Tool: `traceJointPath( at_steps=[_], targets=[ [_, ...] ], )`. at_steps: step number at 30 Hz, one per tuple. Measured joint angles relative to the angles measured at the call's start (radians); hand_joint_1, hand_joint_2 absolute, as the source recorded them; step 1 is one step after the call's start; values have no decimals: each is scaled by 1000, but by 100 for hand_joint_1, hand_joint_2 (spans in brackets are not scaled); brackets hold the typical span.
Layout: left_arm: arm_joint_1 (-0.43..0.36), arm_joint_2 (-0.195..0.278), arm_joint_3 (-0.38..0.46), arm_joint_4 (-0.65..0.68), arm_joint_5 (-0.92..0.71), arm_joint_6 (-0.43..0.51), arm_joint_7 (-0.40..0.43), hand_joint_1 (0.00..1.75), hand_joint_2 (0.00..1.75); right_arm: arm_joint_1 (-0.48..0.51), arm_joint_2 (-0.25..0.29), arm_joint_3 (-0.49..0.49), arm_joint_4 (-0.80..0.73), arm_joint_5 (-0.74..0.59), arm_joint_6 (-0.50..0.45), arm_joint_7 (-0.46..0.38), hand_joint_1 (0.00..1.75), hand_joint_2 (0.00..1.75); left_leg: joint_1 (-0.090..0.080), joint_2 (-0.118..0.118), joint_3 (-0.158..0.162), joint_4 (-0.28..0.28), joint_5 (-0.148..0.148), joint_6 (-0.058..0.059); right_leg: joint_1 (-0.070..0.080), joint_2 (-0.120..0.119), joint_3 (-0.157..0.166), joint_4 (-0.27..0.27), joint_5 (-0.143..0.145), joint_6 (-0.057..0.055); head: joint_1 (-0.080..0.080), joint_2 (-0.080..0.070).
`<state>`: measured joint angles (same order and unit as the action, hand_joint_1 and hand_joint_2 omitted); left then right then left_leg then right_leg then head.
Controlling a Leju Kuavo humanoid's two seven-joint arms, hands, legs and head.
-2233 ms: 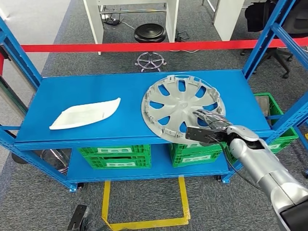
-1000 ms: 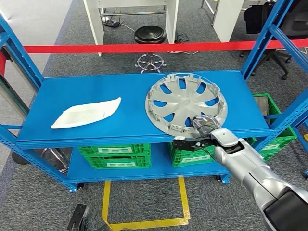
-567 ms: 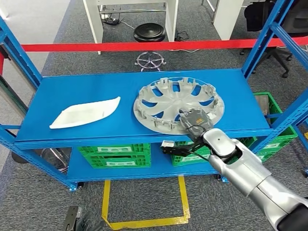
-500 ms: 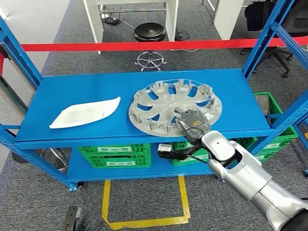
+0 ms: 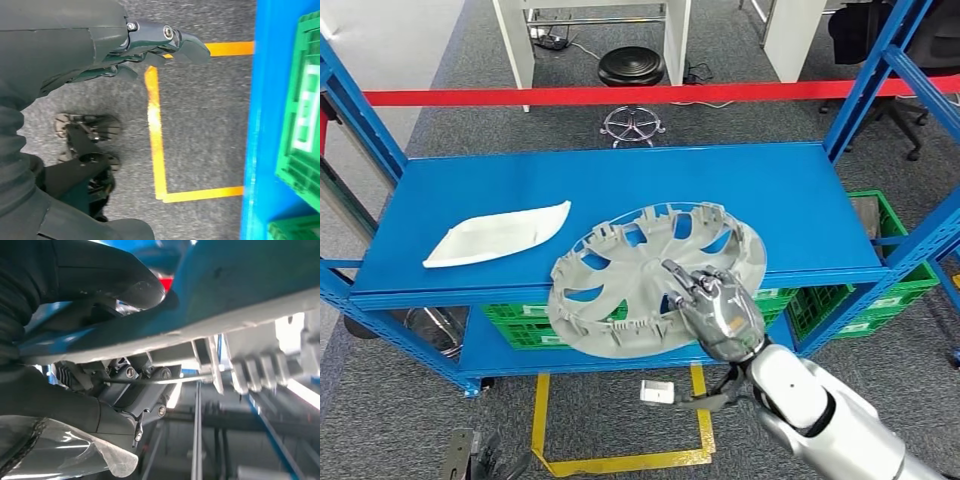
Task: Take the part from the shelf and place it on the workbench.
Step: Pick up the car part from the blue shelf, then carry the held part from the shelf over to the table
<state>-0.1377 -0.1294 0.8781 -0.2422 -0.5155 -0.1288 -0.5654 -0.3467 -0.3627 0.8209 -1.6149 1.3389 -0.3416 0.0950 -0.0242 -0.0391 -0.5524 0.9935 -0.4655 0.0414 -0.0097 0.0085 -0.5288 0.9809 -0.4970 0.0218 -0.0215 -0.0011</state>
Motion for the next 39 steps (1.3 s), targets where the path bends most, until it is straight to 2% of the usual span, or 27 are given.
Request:
traceJointPath(
  at_steps=[4, 9, 12, 13, 14, 16, 17, 18, 19, 21, 22, 23, 24, 27, 28, 30, 31, 32, 33, 34, 35, 36, 37, 38, 39],
  targets=[
    [-9, -1, 0, 0, 12, -6, -36, 0, 175, 146, 11, -47, -71, -13, -124, -38, 175, 175, -1, 0, -1, 2, -1, 0, -1, 0, -1, -1, 0, 0, 0, 0],
    [-16, -1, 0, 0, 27, -6, -58, 0, 175, 274, 56, -109, -129, -54, -237, -100, 175, 175, -4, 0, -3, 6, -3, 2, -2, -1, -1, -2, 1, 3, 0, 0],
    [-17, -1, 0, 0, 33, -9, -70, 0, 175, 328, 82, -146, -161, -71, -285, -131, 175, 175, 2, 2, -1, -3, 5, 10, -1, -1, -7, 4, -5, 9, 0, 0],
    [-19, -2, 0, 0, 34, -11, -71, 0, 175, 336, 87, -153, -167, -74, -291, -135, 175, 175, 5, 4, 0, -8, 9, 14, -1, -1, -18, 26, -22, 11, 0, 0],
    [-21, -2, 0, 0, 34, -12, -73, 0, 175, 343, 90, -159, -172, -77, -295, -139, 175, 175, 8, 6, 0, -12, 14, 18, 0, -1, -38, 69, -52, 12, 2, 0],
    [-22, -3, 0, 0, 36, -15, -82, 0, 175, 364, 98, -174, -180, -95, -307, -159, 175, 175, 8, 9, -5, -10, 17, 21, -2, -2, -97, 202, -125, 14, 3, 0],
    [-21, -3, 0, 0, 39, -16, -89, 0, 175, 379, 105, -185, -185, -108, -313, -176, 175, 175, 8, 9, -8, -8, 17, 21, -2, -2, -122, 261, -147, 15, 3, 0],
    [-21, -3, 0, 0, 41, -16, -97, 0, 175, 396, 114, -197, -192, -123, -319, -201, 175, 175, 7, 9, -11, -5, 17, 21, -2, -2, -134, 290, -148, 15, 3, 0],
    [-20, -3, 0, 0, 45, -16, -104, 0, 175, 414, 125, -211, -202, -138, -322, -229, 175, 175, 8, 9, -14, -2, 17, 21, -3, -2, -127, 279, -129, 15, 3, 0],
    [-21, -2, 0, 0, 51, -14, -112, 0, 175, 448, 154, -241, -224, -171, -324, -302, 175, 175, 8, 8, -17, 5, 15, 17, -4, -2, -65, 163, -62, 12, 3, 0],
    [-21, -2, 0, 0, 54, -12, -114, 0, 175, 461, 169, -257, -234, -192, -325, -340, 175, 175, 7, 8, -20, 10, 15, 13, -3, -1, -28, 100, -38, 10, 3, 0],
    [-22, -2, 0, 0, 59, -9, -115, 0, 175, 472, 184, -272, -245, -216, -326, -379, 175, 175, 5, 7, -24, 14, 15, 7, -2, 1, -4, 54, -26, 7, 3, 0],
    [-23, -1, 0, 0, 63, -8, -115, 0, 175, 482, 198, -286, -254, -240, -327, -411, 175, 175, 5, 6, -28, 18, 17, 0, -1, 3, 9, 32, -24, 4, 3, 0],
    [-22, 2, 0, -1, 73, -4, -116, 0, 175, 502, 230, -312, -276, -297, -328, -466, 175, 175, 4, 4, -38, 23, 22, -21, -2, 1, 3, 23, -14, -11, 2, 0],
    [-22, 3, 0, -1, 75, -2, -116, 0, 175, 506, 237, -317, -279, -313, -328, -475, 175, 175, 5, 6, -44, 39, 3, -28, -4, -3, -2, 21, -8, -19, 0, 0],
    [-22, 5, 0, -1, 80, 0, -116, 0, 175, 513, 247, -324, -284, -357, -328, -496, 175, 175, 12, 16, -72, 123, -74, -42, -6, -11, -16, 19, 5, -32, -4, 0],
    [-22, 5, 0, -1, 83, 1, -116, 0, 175, 518, 251, -325, -285, -388, -328, -511, 175, 175, 16, 21, -90, 187, -119, -49, -5, -14, -26, 20, 12, -36, -5, 0],
    [-21, 4, 0, -1, 87, 1, -116, 0, 175, 521, 255, -326, -286, -421, -328, -526, 175, 175, 20, 24, -103, 244, -150, -54, -5, -17, -38, 21, 19, -37, -6, 0],
    [-21, 4, 0, -1, 90, 1, -116, 0, 175, 525, 259, -326, -287, -452, -328, -541, 175, 175, 24, 26, -105, 280, -161, -58, -4, -19, -50, 23, 26, -36, -5, 0],
    [-20, 4, 0, -1, 94, 1, -116, 0, 175, 529, 262, -326, -287, -479, -328, -554, 175, 175, 26, 26, -91, 282, -152, -60, -4, -21, -62, 26, 34, -35, -6, 0],
    [-20, 4, 0, -1, 97, 2, -116, 0, 175, 532, 266, -326, -288, -501, -328, -564, 175, 175, 28, 27, -61, 248, -127, -60, -4, -23, -74, 29, 41, -33, -6, 0],
    [-19, 5, 0, -1, 100, 3, -116, 0, 175, 536, 269, -326, -288, -520, -328, -569, 175, 175, 29, 28, -16, 184, -98, -59, -4, -23, -84, 32, 47, -30, -6, 0],
    [-20, 5, 0, -1, 103, 4, -116, 0, 175, 540, 271, -326, -287, -536, -328, -570, 175, 175, 29, 29, 32, 110, -83, -56, -3, -24, -93, 34, 54, -26, -6, 0],
    [-20, 6, 0, -1, 106, 7, -116, 0, 175, 543, 273, -326, -287, -552, -328, -570, 175, 175, 27, 29, 69, 48, -77, -51, -3, -25, -98, 35, 61, -21, -5, 0],
    [-19, 6, 0, -1, 108, 8, -117, 0, 175, 545, 274, -326, -286, -566, -328, -568, 175, 175, 25, 29, 91, 7, -78, -46, -2, -26, -101, 34, 69, -15, -5, 0]
  ],
)
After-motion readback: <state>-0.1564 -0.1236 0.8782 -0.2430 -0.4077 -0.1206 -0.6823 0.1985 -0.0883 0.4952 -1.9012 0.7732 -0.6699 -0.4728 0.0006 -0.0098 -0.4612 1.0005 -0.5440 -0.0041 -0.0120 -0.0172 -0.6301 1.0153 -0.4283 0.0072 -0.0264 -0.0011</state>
